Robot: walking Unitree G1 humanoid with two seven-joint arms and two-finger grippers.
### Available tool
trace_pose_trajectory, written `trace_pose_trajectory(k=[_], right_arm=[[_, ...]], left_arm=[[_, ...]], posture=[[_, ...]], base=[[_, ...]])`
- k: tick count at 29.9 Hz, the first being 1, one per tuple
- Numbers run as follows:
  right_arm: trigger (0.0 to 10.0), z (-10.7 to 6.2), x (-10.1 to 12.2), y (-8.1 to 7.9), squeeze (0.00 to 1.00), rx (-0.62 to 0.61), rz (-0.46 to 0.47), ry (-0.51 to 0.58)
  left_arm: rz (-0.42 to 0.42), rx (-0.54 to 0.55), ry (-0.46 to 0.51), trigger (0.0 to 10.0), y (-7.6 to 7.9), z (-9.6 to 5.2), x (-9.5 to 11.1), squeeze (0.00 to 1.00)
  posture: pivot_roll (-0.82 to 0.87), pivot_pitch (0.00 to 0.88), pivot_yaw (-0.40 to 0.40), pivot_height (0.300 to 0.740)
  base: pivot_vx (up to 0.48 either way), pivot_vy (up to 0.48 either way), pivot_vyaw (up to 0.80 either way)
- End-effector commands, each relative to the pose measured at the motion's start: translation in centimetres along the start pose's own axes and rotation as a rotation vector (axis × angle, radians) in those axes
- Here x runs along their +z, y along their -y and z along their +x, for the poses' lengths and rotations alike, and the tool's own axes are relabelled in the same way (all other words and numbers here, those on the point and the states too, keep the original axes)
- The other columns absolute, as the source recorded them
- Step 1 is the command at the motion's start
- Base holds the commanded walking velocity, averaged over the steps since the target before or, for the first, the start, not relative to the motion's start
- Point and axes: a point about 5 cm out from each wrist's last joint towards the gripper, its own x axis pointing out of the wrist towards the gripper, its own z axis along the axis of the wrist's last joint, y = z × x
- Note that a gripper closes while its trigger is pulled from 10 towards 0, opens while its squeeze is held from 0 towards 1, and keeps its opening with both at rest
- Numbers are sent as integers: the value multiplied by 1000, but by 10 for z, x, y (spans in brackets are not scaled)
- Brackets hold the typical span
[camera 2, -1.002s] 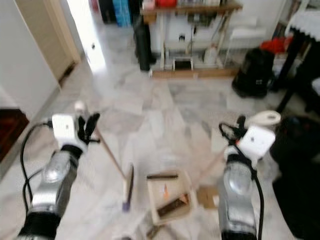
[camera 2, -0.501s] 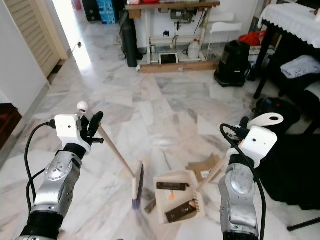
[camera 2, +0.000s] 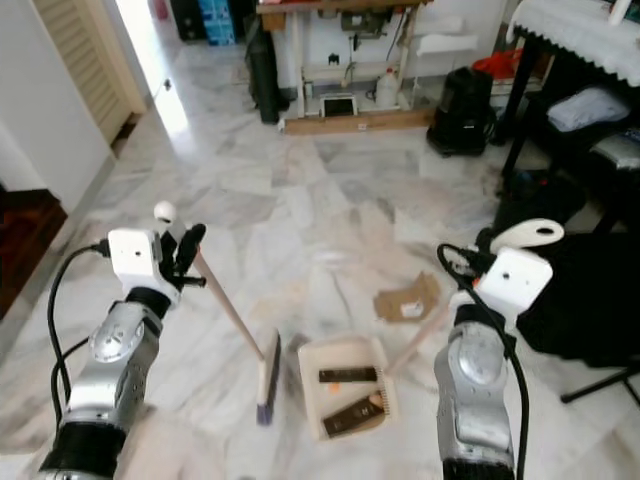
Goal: Sweep floor
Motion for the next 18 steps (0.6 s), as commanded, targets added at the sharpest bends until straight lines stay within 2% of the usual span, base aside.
trace_pose_trajectory(k=[1, 11, 14, 18], right_arm=[[10000, 3, 14, -7, 0, 25, 21, 58], [10000, 6, 12, -10, 0, 56, 10, 48], [10000, 10, 13, -16, 0, 88, 12, 49], [10000, 13, 18, -26, 0, 157, -30, 73]], left_arm=[[17, 0, 57, 10000, -2, 5, 14, 0], [24, 17, 52, 10000, -4, 4, 10, 0], [16, 31, 50, 10000, -5, 3, 6, 0], [8, 52, 49, 10000, -5, 2, 3, 0]], posture=[[-33, 0, 56, 740], [-45, 0, 38, 740], [-65, 0, 21, 740], [-72, 0, 8, 740]], base=[[-330, 0, 0], [-329, 0, 0], [-326, 0, 0], [-328, 0, 0]])
